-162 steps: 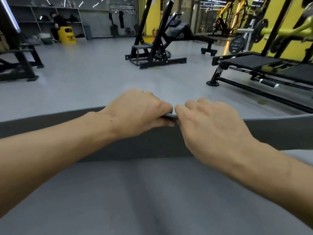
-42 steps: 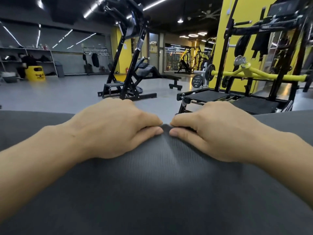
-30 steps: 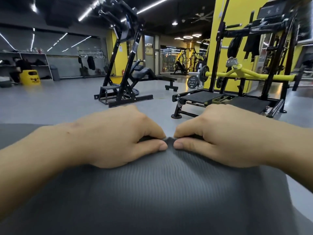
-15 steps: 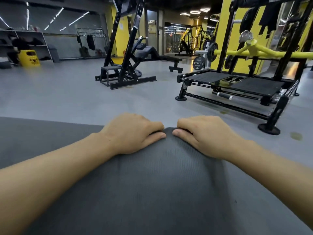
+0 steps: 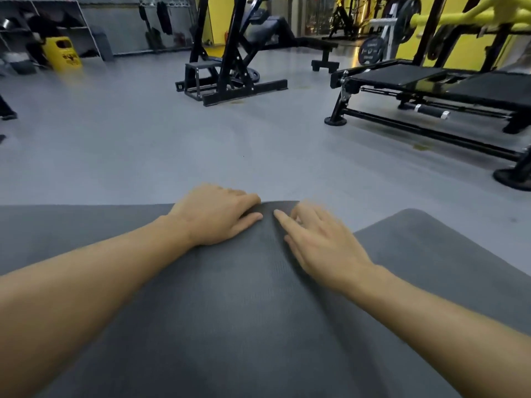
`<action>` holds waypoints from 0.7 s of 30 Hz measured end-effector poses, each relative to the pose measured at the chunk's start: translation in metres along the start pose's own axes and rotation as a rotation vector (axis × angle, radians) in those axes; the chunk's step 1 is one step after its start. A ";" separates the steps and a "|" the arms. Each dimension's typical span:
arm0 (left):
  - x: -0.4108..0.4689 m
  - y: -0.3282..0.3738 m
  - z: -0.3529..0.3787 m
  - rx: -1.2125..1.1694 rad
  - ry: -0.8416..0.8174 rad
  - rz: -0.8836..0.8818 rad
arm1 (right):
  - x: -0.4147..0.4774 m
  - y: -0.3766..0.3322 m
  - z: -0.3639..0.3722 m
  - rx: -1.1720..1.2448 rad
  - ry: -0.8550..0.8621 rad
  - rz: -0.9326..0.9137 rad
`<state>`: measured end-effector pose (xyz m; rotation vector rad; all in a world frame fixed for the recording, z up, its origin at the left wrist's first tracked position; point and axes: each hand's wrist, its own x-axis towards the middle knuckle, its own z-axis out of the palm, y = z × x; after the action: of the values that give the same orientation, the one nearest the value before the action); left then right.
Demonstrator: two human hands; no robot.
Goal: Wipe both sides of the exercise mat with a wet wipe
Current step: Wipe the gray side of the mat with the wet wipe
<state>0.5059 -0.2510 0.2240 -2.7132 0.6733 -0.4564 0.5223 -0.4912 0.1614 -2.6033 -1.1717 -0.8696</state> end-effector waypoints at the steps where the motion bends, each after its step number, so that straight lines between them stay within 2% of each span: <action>1: -0.004 -0.001 0.009 -0.015 0.022 -0.011 | -0.002 -0.008 0.009 0.025 -0.024 0.008; 10: -0.018 0.009 0.052 -0.035 0.022 -0.083 | -0.008 -0.050 0.051 0.203 -0.200 0.112; 14: -0.024 0.011 0.067 -0.067 -0.040 -0.127 | -0.023 -0.064 0.053 0.239 -0.235 0.162; 21: -0.039 0.006 0.110 -0.107 -0.151 -0.179 | -0.093 -0.107 0.040 0.307 -0.407 0.116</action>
<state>0.5122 -0.2130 0.1141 -2.8870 0.4277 -0.2595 0.4138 -0.4627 0.0665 -2.6182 -1.1181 -0.1204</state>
